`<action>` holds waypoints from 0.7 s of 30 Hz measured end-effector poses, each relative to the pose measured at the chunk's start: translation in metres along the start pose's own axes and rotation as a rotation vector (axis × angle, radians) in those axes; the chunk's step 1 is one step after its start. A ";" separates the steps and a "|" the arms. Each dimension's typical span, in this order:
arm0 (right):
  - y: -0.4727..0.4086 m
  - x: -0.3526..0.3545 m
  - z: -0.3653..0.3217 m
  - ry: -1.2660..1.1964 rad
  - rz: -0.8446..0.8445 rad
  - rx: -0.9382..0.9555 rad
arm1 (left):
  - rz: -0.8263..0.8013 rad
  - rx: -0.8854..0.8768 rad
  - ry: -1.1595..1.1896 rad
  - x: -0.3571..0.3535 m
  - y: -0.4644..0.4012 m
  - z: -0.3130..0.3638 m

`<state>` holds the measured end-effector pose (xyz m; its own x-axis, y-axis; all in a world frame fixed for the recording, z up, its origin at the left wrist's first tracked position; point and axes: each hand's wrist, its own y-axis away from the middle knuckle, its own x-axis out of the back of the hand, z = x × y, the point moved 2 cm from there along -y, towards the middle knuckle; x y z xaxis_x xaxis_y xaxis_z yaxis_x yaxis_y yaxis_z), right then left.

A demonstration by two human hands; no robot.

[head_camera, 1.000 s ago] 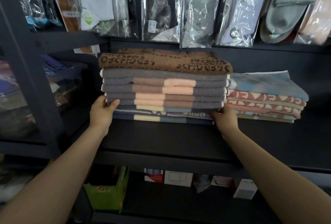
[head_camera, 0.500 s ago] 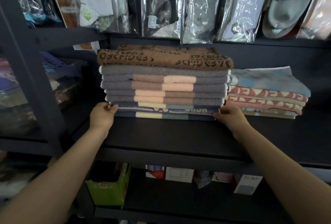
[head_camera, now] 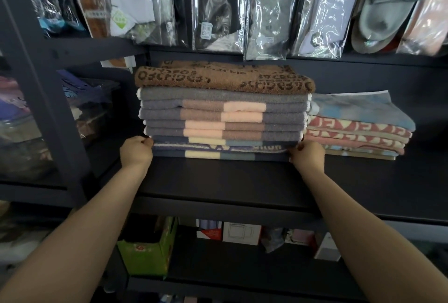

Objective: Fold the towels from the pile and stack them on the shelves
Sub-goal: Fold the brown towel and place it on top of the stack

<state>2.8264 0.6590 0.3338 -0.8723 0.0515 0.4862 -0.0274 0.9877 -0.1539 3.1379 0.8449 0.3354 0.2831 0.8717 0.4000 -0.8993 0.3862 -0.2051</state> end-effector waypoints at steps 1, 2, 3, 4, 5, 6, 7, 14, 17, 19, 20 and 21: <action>0.004 0.000 -0.002 0.047 0.021 0.024 | 0.051 -0.027 -0.001 0.002 0.005 0.002; 0.008 0.000 -0.003 0.074 0.041 0.047 | 0.103 -0.085 0.002 0.004 0.011 0.003; 0.014 0.000 -0.003 0.092 0.055 0.082 | 0.134 -0.179 0.008 0.005 0.020 0.005; 0.022 0.001 -0.003 0.099 0.095 0.172 | 0.160 -0.335 -0.006 0.006 0.029 0.009; 0.031 0.002 -0.008 0.141 0.159 0.338 | 0.181 -0.535 -0.072 0.005 0.038 0.014; 0.042 0.000 -0.016 0.231 0.232 0.563 | 0.196 -0.756 -0.205 0.000 0.044 0.020; 0.050 -0.004 -0.025 0.359 0.285 0.787 | 0.193 -0.961 -0.365 -0.006 0.048 0.026; 0.025 -0.035 -0.030 0.972 0.282 1.140 | 0.109 -1.160 -0.835 -0.043 0.009 0.023; 0.008 -0.022 -0.015 1.014 0.311 1.149 | 0.139 -1.147 -0.810 -0.041 -0.001 0.021; 0.004 -0.012 -0.005 1.017 0.333 1.110 | 0.141 -1.095 -0.782 -0.041 -0.003 0.018; 0.003 -0.008 -0.001 1.008 0.354 1.101 | 0.145 -1.082 -0.777 -0.043 -0.005 0.017; 0.005 -0.006 -0.001 1.002 0.346 1.075 | 0.123 -1.057 -0.781 -0.042 -0.004 0.017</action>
<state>2.8316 0.6639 0.3312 -0.2379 0.7669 0.5961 -0.6173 0.3544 -0.7024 3.1241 0.8011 0.3347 -0.3674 0.6528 0.6624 -0.1120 0.6760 -0.7283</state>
